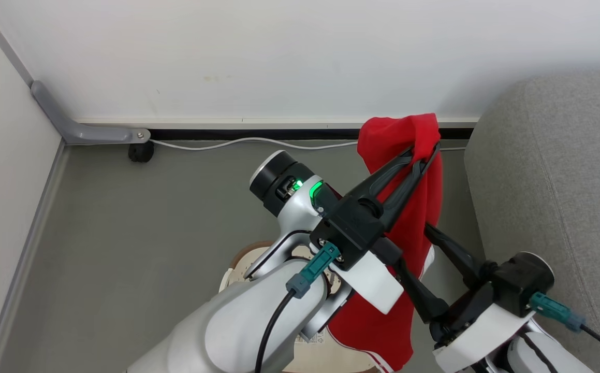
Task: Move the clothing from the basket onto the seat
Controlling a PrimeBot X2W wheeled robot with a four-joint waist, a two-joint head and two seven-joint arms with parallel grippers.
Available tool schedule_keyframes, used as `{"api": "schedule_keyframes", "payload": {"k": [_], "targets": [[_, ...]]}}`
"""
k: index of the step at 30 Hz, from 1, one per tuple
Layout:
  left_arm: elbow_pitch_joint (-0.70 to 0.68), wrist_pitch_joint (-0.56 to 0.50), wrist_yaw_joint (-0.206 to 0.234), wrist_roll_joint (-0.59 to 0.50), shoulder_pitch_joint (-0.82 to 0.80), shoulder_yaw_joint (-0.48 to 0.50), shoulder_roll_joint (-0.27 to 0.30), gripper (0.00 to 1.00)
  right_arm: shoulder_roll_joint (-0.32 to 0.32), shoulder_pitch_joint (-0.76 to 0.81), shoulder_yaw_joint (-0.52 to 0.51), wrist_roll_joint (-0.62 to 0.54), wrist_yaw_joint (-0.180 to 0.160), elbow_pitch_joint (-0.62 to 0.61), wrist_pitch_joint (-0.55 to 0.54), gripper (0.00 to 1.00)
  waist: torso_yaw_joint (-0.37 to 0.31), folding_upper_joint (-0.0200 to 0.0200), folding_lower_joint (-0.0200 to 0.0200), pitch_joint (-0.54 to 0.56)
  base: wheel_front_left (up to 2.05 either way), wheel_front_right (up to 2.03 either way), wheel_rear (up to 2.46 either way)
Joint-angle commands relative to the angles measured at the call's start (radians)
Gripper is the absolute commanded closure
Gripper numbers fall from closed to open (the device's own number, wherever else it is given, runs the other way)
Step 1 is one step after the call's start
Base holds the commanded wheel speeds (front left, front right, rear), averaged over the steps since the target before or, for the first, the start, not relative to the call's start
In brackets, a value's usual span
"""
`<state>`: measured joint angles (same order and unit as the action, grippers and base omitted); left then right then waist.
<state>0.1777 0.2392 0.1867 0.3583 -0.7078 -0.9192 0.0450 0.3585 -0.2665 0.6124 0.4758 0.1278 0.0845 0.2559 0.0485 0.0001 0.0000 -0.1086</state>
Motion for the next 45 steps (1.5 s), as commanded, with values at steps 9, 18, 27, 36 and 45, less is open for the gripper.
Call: {"api": "schedule_keyframes", "payload": {"k": [9, 18, 27, 36, 45], "targets": [[-0.021, 0.017, 0.036, 0.063, -0.091, -0.042, 0.005, 1.00, -0.036, -0.048, 0.060, -0.040, 0.003, 0.119, 0.006, 0.00, 0.034, -0.0001, 0.0000, 0.006, 0.00, 0.00, 0.00], [-0.014, 0.021, 0.058, 0.106, -0.098, -0.083, 0.005, 1.00, -0.066, -0.091, 0.079, -0.016, 0.003, 0.249, 0.006, 0.91, 0.053, -0.0001, 0.0000, 0.000, 0.00, 0.00, 0.00], [-0.010, 0.022, 0.078, 0.113, -0.077, -0.066, 0.005, 1.00, -0.044, -0.100, 0.062, 0.022, 0.003, 0.223, 0.006, 1.00, 0.035, -0.0001, 0.0000, -0.023, 0.00, 0.00, 0.00], [0.057, 0.022, 0.023, 0.111, -0.013, -0.043, 0.005, 0.00, -0.022, -0.059, -0.002, 0.041, 0.003, 0.147, 0.006, 1.00, 0.014, -0.0001, 0.0000, -0.038, 0.00, 0.00, 0.00], [0.156, 0.022, -0.076, 0.133, 0.057, -0.008, 0.005, 0.00, 0.013, -0.031, -0.103, 0.057, 0.003, 0.067, 0.006, 1.00, -0.035, -0.0001, 0.0000, -0.047, 0.00, 0.00, 0.00]]}}
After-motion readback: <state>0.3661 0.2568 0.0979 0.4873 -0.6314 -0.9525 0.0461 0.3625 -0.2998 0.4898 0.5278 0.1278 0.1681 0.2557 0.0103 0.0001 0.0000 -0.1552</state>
